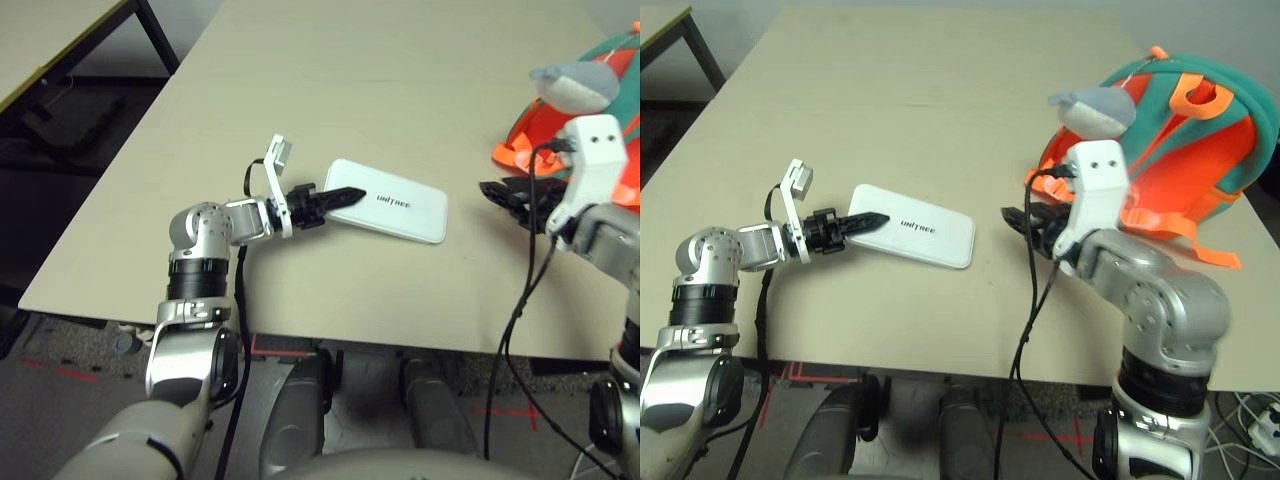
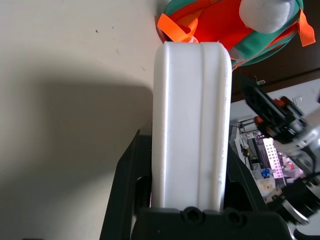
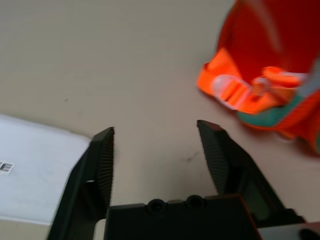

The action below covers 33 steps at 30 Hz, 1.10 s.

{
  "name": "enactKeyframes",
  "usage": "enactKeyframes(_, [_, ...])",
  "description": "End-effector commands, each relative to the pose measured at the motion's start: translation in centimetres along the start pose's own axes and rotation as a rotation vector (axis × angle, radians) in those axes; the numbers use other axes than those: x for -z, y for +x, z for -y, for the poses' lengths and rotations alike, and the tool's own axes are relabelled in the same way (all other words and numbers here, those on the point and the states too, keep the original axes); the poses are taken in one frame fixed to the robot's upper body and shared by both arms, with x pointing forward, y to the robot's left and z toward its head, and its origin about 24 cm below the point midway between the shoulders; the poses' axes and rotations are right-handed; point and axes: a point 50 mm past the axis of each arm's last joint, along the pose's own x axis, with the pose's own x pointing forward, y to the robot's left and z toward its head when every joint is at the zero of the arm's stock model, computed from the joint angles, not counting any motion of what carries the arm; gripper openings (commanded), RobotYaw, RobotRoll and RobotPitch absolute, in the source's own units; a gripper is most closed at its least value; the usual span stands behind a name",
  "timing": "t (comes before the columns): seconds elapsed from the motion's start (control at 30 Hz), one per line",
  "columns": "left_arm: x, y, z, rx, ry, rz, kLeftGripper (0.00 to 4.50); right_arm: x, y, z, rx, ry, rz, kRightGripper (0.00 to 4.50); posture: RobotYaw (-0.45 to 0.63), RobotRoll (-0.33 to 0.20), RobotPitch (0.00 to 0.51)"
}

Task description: Put the pencil case into the backpack and zip it.

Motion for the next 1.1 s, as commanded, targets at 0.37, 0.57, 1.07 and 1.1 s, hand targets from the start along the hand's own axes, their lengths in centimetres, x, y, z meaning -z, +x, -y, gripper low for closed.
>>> enactKeyframes(0.37, [-1.2, 1.2, -1.8, -0.129, 0.089, -0.012, 1.49, -1.1, 0.7, 4.0, 0.45, 0.003, 0.272, 4.5, -0.08, 0.0, 0.186])
enactKeyframes(0.57, [-1.7, 1.5, -1.8, -0.133, 0.11, 0.005, 1.49, -1.2, 3.7, 5.1, 0.505, 0.058, 0.34, 4.5, -0.04, 0.0, 0.18])
enactKeyframes(1.07, [-1.4, 0.5, -2.4, -0.176, 0.099, 0.052, 1.49, -0.7, 7.8, 6.6, 0.548, 0.07, 0.294, 4.5, 0.03, 0.0, 0.175])
enactKeyframes(1.1, [-1.3, 0.5, -2.4, -0.176, 0.098, 0.052, 1.49, -0.7, 8.0, 6.7, 0.55, 0.071, 0.292, 4.5, 0.03, 0.0, 0.175])
